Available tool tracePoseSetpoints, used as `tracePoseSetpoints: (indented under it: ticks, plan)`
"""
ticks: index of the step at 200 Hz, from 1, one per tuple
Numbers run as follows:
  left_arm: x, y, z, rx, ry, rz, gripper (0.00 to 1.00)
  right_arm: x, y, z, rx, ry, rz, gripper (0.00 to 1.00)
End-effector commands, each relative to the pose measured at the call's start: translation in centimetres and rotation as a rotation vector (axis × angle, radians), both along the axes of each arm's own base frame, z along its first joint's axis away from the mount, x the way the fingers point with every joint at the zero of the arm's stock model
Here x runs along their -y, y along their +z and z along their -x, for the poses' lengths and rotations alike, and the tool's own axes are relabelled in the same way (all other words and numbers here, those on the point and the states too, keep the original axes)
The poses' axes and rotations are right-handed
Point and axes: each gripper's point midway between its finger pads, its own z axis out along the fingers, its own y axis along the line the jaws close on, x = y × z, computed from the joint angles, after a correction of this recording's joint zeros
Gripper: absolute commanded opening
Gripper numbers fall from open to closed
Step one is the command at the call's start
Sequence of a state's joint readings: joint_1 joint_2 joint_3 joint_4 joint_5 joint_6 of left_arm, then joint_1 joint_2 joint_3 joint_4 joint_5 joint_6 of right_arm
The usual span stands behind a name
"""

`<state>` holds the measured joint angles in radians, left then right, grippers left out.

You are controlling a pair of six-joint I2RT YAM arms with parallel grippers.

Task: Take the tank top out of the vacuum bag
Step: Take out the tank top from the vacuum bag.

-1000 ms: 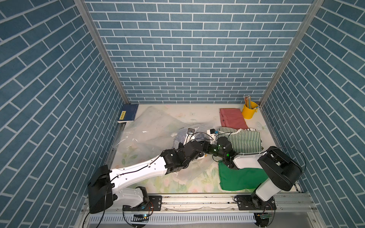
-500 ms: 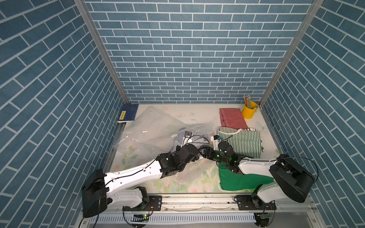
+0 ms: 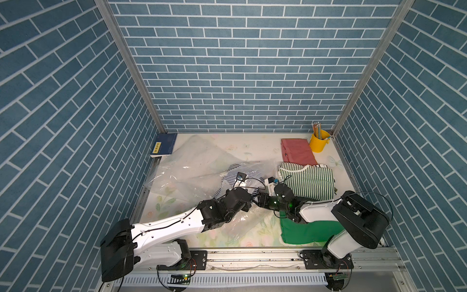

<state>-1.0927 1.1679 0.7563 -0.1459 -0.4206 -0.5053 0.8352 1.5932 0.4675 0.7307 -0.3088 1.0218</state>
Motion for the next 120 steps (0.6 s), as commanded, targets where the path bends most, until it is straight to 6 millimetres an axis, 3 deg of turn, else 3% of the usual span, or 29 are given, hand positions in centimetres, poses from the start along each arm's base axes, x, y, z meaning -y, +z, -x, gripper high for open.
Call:
tracePoseSetpoints:
  ticks: [1, 16, 48, 66, 96, 120]
  plan:
    - [-0.2, -0.5, 0.1, 0.003, -0.009, -0.018, 0.0, -1.9, 4.3, -0.5, 0.084, 0.036, -0.166, 0.22]
    - [-0.3, -0.8, 0.2, 0.002, -0.008, -0.028, 0.0, -1.4, 4.2, -0.6, 0.089, 0.011, -0.166, 0.0]
    - [-0.6, -0.7, 0.0, 0.016, 0.004, -0.041, 0.0, 0.6, 3.7, -0.9, 0.09, -0.086, -0.135, 0.0]
    - [-0.8, -0.6, -0.2, 0.028, 0.012, -0.045, 0.0, 1.8, 2.2, -1.0, 0.056, -0.135, -0.057, 0.0]
    - [-1.0, -0.7, -0.2, 0.032, 0.015, -0.054, 0.0, 4.0, 1.7, -1.6, 0.061, -0.244, 0.046, 0.53]
    - [-1.2, -0.7, -0.2, 0.031, 0.021, -0.052, 0.0, 3.7, 2.8, -1.5, 0.081, -0.236, 0.061, 0.63]
